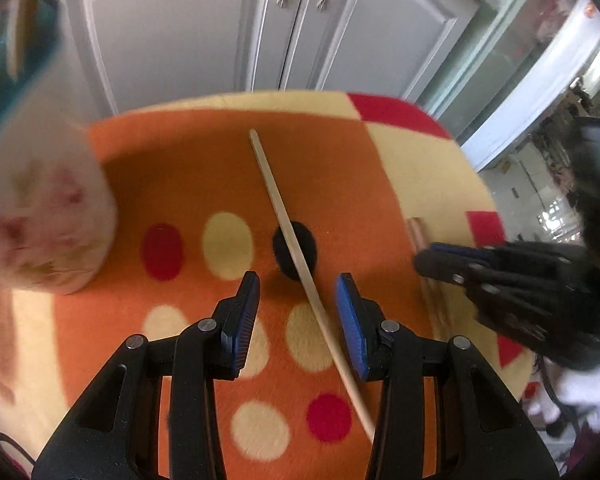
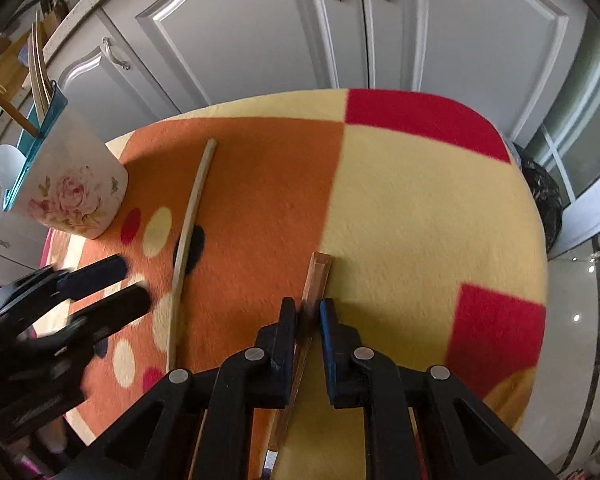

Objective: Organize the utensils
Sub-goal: 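Close the left gripper on a pale chopstick while the right gripper closes on a dark chopstick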

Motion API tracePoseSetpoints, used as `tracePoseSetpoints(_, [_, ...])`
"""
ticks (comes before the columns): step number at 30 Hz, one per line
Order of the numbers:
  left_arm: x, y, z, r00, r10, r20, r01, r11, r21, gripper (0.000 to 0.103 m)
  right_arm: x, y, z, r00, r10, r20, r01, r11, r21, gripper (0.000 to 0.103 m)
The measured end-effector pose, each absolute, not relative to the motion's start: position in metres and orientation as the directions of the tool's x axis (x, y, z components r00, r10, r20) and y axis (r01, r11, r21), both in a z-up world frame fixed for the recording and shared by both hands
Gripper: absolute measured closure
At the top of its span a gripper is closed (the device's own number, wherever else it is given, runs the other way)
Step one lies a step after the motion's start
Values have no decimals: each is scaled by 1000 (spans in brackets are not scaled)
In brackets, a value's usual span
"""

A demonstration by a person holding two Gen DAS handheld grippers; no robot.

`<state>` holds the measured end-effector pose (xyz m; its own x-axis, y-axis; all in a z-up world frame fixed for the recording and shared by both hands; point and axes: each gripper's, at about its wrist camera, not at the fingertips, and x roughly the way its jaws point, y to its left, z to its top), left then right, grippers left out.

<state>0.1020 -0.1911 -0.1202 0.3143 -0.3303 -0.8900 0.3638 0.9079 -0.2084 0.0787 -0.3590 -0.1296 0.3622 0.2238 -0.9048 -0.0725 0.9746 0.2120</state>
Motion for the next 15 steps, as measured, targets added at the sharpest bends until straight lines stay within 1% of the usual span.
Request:
tracePoseSetpoints(1, [103,-192,-123,319,-330,-888,361,909,-208,66,79,-358,-130,363,233,-902,-68,972,223,92])
tracePoseSetpoints(2, [102,-192,-121,345,-340,-875,367,907,-207,82,79,-359,-132,366,244,-898,-62,969,239,92])
tracePoseSetpoints(3, [102,-193,-122,324,-355,-877,381,898,-223,97,79,-360,-132,368,253,-895,-55,967,251,92])
tracePoseSetpoints(6, [96,-187,-124,280,-395,-875,384,882,-275,97,78,-362,-133,379,264,-887,-47,963,267,92])
tracePoseSetpoints(11, [64,-156,-127,238,-390,-889,406,872,-274,99,79,-361,-133,380,265,-886,-37,962,271,91])
tracePoseSetpoints(15, [44,-143,-125,189,-374,-908,432,862,-265,99,81,-354,-132,371,238,-898,-51,970,236,91])
